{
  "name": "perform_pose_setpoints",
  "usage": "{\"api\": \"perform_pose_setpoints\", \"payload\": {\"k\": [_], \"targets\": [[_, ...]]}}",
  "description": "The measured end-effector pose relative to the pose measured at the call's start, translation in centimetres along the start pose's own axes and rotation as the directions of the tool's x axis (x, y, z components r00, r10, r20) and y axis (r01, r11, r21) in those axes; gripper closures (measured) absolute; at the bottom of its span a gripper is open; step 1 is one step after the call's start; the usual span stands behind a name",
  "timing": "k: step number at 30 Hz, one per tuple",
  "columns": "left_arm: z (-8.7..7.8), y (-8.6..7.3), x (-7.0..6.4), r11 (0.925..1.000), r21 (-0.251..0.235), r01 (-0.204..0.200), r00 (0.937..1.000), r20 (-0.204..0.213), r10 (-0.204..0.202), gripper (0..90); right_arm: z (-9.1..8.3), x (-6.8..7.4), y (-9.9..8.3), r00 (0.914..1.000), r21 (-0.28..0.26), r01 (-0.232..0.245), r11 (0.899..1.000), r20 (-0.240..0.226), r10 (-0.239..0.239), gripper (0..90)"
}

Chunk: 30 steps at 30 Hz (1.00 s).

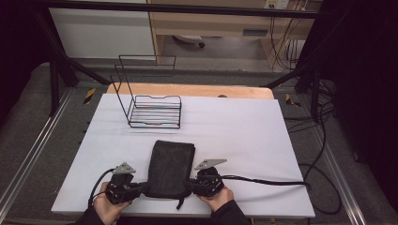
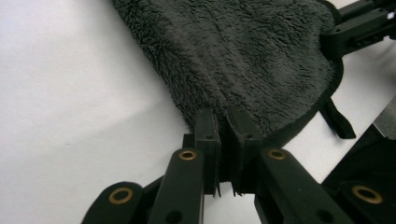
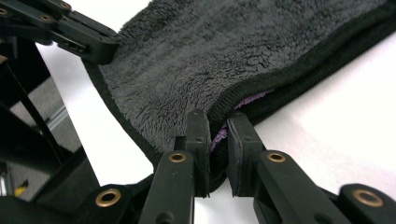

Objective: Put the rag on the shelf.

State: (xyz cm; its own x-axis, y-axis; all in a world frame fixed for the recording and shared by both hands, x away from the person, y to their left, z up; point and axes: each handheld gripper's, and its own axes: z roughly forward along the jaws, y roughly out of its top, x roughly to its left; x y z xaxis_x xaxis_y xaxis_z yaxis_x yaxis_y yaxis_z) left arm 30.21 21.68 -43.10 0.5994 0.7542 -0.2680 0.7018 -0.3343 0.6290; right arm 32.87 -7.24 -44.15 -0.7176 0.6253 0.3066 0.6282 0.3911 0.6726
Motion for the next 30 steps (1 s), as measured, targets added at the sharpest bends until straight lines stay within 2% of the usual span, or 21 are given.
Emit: {"api": "perform_pose_setpoints", "payload": {"k": [3,6,9,13,16,18,23,28,30], "targets": [[0.1,-0.2,-0.5,0.9999,-0.005,-0.013,0.9998,-0.013,0.013,82.4,0.1,-0.3,-0.2,0.9998,0.018,0.021,1.000,0.002,-0.021,79.5],[0.1,-0.2,-0.2,0.9996,-0.001,-0.027,0.9993,-0.026,0.027,80.0,0.4,-0.4,-0.4,0.9986,0.016,0.053,0.998,0.004,-0.053,74.0],[-0.2,-0.1,0.1,0.9991,-0.007,-0.043,0.9990,-0.016,0.043,73.6,0.2,-0.3,-0.5,0.9959,-0.009,0.083,0.997,0.038,-0.082,54.9],[-0.6,0.2,0.6,0.9958,-0.047,-0.079,0.9969,0.003,0.079,58.7,-0.5,-0.9,-0.1,0.9923,-0.063,0.118,0.991,0.047,-0.115,29.2],[-0.9,0.5,1.0,0.9929,-0.068,-0.098,0.9952,-0.004,0.098,48.7,-0.9,-1.3,0.3,0.9920,-0.075,0.117,0.990,0.056,-0.113,17.9],[-1.0,0.8,1.5,0.9909,-0.083,-0.106,0.9942,-0.026,0.104,43.5,-1.2,-1.5,0.4,0.9900,-0.081,0.126,0.989,0.073,-0.120,14.5],[-1.2,1.8,2.9,0.9906,-0.090,-0.103,0.9941,-0.043,0.100,26.9,-1.5,-1.9,0.8,0.9882,-0.097,0.132,0.987,0.091,-0.123,6.5],[-1.1,2.9,3.5,0.9899,-0.070,-0.123,0.9911,-0.060,0.119,15.7,-1.8,-2.1,1.3,0.9859,-0.111,0.142,0.984,0.104,-0.131,4.8],[-1.1,3.3,3.6,0.9892,-0.069,-0.129,0.9897,-0.071,0.124,13.3,-1.9,-2.3,1.4,0.9834,-0.114,0.146,0.983,0.125,-0.132,4.7]]}}
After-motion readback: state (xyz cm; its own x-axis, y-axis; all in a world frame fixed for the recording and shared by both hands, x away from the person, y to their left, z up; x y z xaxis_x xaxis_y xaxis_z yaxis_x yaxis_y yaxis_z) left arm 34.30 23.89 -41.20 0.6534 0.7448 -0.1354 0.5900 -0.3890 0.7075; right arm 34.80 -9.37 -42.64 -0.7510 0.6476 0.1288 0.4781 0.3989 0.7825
